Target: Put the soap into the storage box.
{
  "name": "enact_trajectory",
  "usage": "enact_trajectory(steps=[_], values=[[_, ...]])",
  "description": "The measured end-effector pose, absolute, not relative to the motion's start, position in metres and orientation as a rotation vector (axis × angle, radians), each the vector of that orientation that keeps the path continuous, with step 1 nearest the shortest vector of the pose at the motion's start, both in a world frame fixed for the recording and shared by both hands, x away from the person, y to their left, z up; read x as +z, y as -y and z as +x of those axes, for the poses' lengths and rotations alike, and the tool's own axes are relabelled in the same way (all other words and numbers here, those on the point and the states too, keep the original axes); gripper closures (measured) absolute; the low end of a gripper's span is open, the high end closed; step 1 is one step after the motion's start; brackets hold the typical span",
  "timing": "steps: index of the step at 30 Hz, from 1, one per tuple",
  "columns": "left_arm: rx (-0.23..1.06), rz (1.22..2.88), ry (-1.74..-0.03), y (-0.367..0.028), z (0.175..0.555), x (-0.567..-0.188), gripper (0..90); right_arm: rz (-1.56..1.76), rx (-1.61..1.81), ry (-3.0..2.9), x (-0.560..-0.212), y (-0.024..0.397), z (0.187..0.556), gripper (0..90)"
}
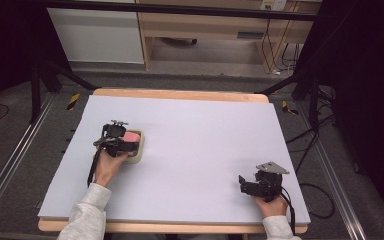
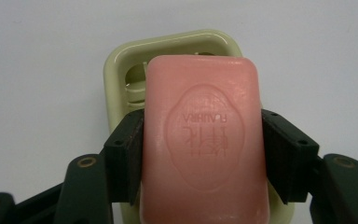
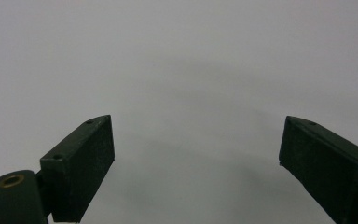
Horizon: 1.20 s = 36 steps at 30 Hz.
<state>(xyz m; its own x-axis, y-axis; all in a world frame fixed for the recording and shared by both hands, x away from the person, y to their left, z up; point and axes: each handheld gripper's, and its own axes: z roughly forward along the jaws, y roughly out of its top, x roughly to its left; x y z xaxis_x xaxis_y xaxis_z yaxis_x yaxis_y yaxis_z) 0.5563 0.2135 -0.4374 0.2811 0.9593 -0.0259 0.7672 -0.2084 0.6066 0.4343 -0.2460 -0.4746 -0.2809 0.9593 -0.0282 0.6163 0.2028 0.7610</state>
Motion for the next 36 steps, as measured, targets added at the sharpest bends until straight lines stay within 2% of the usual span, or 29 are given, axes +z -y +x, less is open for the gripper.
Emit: enact_trajectory(steps=[25,36], values=[[0.496,2.049,-1.552,-0.213,0.558,-0.443,36.3,1.461,0.888,-1.977,-0.475,0.246,0.434,10.6],[0.541,1.991,-1.491,-0.221,0.55,-0.426,28.5,1.459,0.891,-1.978,-0.474,0.246,0.433,10.6]])
